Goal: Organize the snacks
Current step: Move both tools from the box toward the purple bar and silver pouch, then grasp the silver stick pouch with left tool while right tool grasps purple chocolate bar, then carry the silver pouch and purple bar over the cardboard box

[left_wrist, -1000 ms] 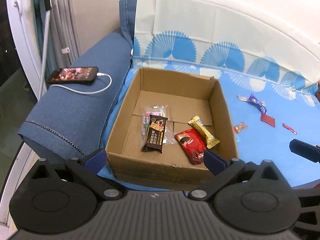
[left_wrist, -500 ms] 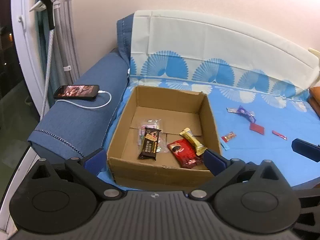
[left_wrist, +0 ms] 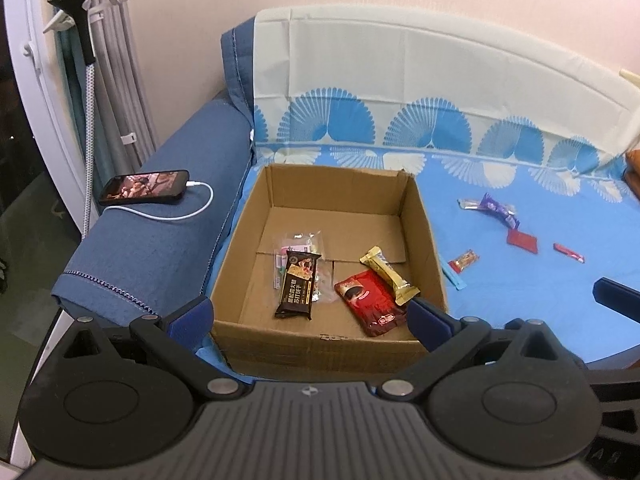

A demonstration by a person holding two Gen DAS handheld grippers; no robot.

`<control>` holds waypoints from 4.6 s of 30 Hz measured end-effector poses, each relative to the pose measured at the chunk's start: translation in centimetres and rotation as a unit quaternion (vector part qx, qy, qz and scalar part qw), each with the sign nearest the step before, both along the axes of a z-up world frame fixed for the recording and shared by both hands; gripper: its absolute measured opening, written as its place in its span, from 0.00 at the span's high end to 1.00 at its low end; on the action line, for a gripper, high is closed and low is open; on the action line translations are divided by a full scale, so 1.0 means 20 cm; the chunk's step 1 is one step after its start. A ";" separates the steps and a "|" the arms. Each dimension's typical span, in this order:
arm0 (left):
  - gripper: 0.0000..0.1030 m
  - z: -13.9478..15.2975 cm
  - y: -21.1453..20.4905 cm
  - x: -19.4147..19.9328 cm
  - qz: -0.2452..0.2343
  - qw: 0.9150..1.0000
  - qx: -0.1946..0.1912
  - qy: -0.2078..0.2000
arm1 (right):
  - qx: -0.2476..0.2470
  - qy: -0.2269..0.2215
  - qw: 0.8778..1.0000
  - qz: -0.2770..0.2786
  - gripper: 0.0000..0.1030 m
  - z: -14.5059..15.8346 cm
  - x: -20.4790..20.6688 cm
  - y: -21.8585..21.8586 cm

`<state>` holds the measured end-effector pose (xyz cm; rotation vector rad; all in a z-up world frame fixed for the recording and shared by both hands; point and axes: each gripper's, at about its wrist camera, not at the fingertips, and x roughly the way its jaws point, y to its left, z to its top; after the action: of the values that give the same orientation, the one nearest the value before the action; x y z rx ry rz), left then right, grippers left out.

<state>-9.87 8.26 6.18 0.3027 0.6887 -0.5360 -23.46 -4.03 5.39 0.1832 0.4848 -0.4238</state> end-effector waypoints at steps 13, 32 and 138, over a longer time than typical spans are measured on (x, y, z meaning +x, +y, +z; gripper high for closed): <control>0.00 -0.10 -0.58 0.21 -0.044 0.997 0.060 0.033 | 0.026 0.036 0.990 -0.136 0.03 -0.24 0.01 -0.72; 0.00 -0.68 -2.00 0.79 -0.156 0.973 0.148 0.089 | 0.005 0.111 0.987 -0.117 0.16 -1.04 0.87 -2.10; 0.80 -0.12 0.13 0.07 -0.075 0.989 -0.037 0.119 | 0.062 0.063 0.994 0.068 0.87 -0.04 0.04 0.04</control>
<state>-8.50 10.93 3.69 0.2242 0.8794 -0.7479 -22.69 -3.32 4.50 0.2428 0.6452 -0.2738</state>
